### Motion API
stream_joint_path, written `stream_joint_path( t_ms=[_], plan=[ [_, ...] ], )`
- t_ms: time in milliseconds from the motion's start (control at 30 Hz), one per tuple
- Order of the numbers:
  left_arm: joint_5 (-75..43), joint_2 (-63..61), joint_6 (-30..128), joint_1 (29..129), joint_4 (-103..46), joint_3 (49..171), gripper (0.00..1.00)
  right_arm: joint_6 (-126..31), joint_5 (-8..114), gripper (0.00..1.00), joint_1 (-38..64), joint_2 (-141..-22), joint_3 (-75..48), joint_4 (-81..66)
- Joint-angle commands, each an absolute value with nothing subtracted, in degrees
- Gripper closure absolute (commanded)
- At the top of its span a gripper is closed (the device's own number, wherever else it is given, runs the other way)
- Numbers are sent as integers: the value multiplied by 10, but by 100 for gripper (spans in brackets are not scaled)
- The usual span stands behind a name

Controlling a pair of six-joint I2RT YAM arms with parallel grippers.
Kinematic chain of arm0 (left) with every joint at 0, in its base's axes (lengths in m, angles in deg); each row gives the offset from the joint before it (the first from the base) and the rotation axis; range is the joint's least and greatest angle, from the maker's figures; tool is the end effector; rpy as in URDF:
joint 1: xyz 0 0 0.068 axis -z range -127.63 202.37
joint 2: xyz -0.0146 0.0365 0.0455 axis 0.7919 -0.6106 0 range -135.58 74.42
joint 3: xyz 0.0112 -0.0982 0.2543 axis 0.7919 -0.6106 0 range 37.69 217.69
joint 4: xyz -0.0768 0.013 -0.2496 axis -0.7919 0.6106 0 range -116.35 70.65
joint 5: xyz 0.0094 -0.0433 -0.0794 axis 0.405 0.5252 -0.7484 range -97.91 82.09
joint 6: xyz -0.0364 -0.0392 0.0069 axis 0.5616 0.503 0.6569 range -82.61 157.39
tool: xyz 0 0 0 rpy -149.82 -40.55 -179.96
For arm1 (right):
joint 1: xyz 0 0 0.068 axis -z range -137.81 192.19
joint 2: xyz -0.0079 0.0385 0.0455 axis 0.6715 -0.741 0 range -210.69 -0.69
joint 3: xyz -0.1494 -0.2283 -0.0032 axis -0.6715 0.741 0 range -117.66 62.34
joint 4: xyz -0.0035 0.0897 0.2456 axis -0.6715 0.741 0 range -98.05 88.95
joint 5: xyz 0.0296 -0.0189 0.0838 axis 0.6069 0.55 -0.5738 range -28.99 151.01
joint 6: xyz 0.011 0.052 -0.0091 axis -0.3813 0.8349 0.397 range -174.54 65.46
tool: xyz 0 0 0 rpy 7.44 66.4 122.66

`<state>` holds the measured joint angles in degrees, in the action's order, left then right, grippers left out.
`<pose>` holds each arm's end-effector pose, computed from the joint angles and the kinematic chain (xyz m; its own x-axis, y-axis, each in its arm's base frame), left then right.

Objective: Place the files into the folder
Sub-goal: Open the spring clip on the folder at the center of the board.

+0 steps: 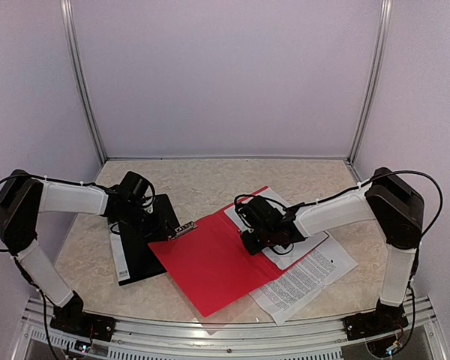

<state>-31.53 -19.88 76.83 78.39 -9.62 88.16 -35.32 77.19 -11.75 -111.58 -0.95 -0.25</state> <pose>0.2727 -0.1492 0.1575 -0.9722 -0.1731 -0.1579 -0.0500 0.8118 -0.5819 0.2348 0.3054 0.1307 -0.6825 -0.3999 -0.6118 -0.4855 0.8738 -0.0295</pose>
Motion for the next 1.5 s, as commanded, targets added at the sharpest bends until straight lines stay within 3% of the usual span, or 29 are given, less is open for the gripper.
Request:
stream_joint_path(
  t_ms=[0,967,1100,1333,1467],
  plan=[
    [-323,-186,765,770,-102,869,67,-339,752,79,-127,-1151,19,37],
    [-395,-244,769,730,-135,892,97,-335,753,82,-136,-1163,17,40],
    [-420,-250,781,720,-150,892,97,-337,752,82,-137,-1167,14,43],
    [-452,-259,811,712,-176,891,84,-337,750,83,-137,-1170,13,44],
    [-458,-255,814,703,-176,891,83,-337,749,83,-138,-1171,13,43]
  ],
)
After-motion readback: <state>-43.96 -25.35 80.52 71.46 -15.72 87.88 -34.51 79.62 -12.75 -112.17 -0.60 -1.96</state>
